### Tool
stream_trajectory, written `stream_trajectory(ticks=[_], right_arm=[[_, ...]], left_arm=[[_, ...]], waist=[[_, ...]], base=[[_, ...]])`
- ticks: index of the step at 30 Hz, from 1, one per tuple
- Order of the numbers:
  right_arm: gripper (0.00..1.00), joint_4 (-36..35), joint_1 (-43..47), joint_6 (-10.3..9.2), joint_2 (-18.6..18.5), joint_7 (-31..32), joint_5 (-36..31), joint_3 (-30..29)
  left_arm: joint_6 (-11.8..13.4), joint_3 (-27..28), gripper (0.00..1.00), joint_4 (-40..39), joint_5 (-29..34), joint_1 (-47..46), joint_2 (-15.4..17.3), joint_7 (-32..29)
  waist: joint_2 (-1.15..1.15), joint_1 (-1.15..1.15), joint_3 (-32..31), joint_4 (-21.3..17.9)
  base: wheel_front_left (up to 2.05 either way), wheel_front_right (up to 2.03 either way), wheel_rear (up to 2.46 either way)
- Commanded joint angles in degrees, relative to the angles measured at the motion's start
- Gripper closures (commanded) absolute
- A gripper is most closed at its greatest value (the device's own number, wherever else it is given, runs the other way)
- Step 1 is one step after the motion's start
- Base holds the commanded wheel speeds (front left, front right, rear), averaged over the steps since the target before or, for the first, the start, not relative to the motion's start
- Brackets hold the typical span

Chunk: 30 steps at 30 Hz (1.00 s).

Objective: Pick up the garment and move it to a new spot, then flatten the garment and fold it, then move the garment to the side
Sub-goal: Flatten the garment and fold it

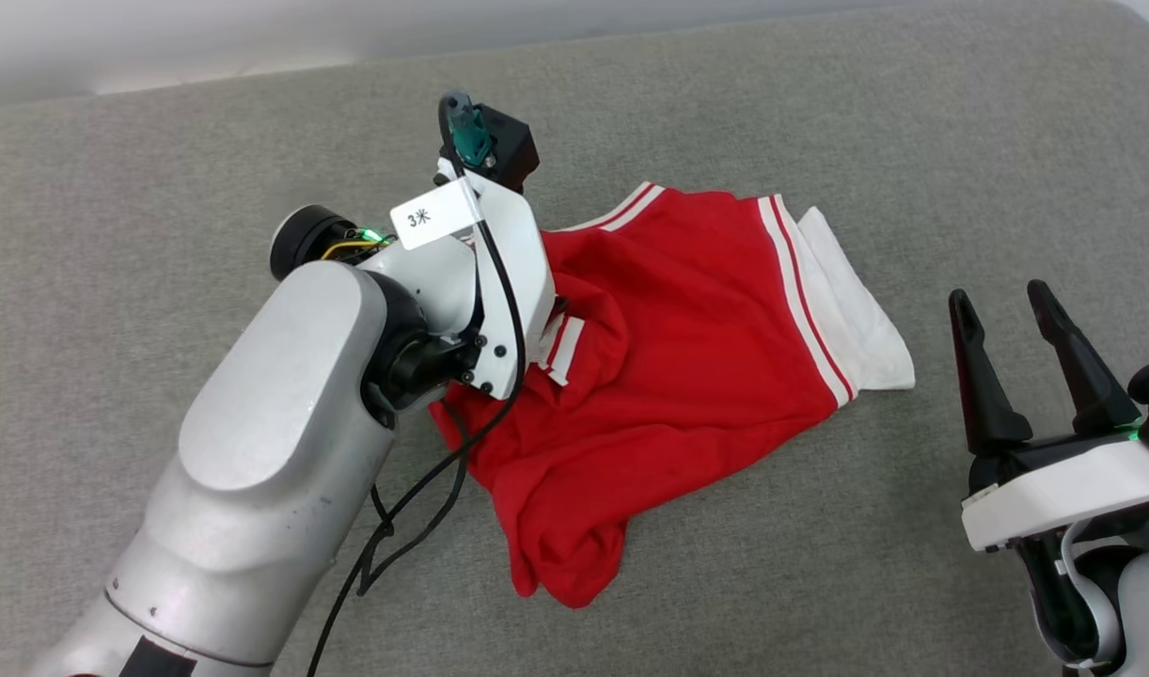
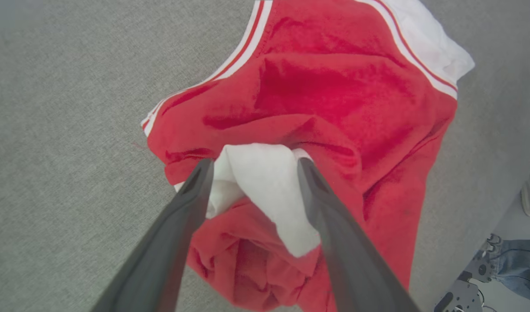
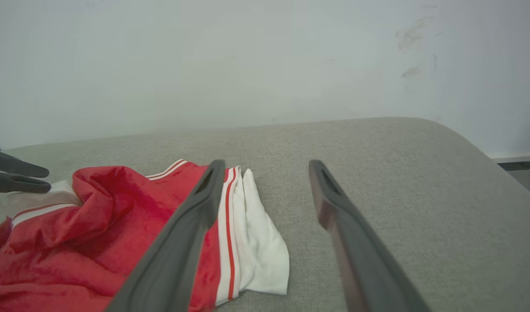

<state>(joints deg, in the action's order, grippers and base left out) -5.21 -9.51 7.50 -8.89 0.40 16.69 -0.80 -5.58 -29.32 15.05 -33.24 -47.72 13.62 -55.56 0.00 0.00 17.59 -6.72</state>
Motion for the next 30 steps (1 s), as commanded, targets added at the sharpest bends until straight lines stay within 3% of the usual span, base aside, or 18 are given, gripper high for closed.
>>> stream_trajectory(ticks=[1, 11, 12, 13, 22, 23, 30], right_arm=[[0.00, 0.20, -1.07, -0.02, 0.35, -0.43, -0.06, 0.12], [0.00, 2.40, -1.87, -0.02, 0.80, -0.89, -0.41, 0.21], [0.00, 2.50, -1.95, -0.02, 0.84, -0.84, -0.50, 0.32], [0.00, 2.56, -2.03, -0.02, 0.90, -0.80, -0.49, 0.44], [0.00, 2.70, -0.80, -0.02, 0.41, 0.03, -1.39, -0.20], [0.00, 2.41, -0.11, -0.02, 0.20, 0.65, -1.63, -0.49], [0.00, 1.38, 0.65, -0.02, -0.55, 2.60, -1.95, -0.45]], left_arm=[[-0.04, -0.05, 0.00, 0.43, 0.38, -0.85, 0.11, -0.06], [-0.46, -1.61, 0.00, 5.17, -0.02, 0.33, 0.60, -0.85], [-0.55, -1.93, 0.44, 5.43, -0.09, 0.60, 0.73, -0.98], [-0.59, -2.02, 1.00, 5.53, -0.41, 0.76, 0.74, -0.98], [-0.42, 3.25, 1.00, 3.02, -3.92, 2.31, 2.09, 6.56], [0.18, 6.60, 1.00, 1.15, -5.29, 3.58, 3.90, 9.83], [2.34, 14.71, 1.00, -2.67, -7.18, 9.13, 7.79, 18.84]], waist=[[0.00, 0.00, 0.55, -0.57], [0.00, 0.00, 1.80, -0.68], [0.00, 0.00, 1.84, -0.56], [0.00, 0.00, 1.86, -0.43], [0.00, 0.00, 0.23, 2.26], [0.00, 0.00, -0.71, 3.65], [0.00, 0.00, -1.53, 6.76]], base=[[0.00, 0.00, 0.00], [0.00, 0.00, 0.00], [0.00, 0.00, 0.00], [0.00, 0.00, 0.00], [0.00, 0.00, 0.00], [0.00, 0.00, 0.00], [0.00, 0.00, 0.00]])
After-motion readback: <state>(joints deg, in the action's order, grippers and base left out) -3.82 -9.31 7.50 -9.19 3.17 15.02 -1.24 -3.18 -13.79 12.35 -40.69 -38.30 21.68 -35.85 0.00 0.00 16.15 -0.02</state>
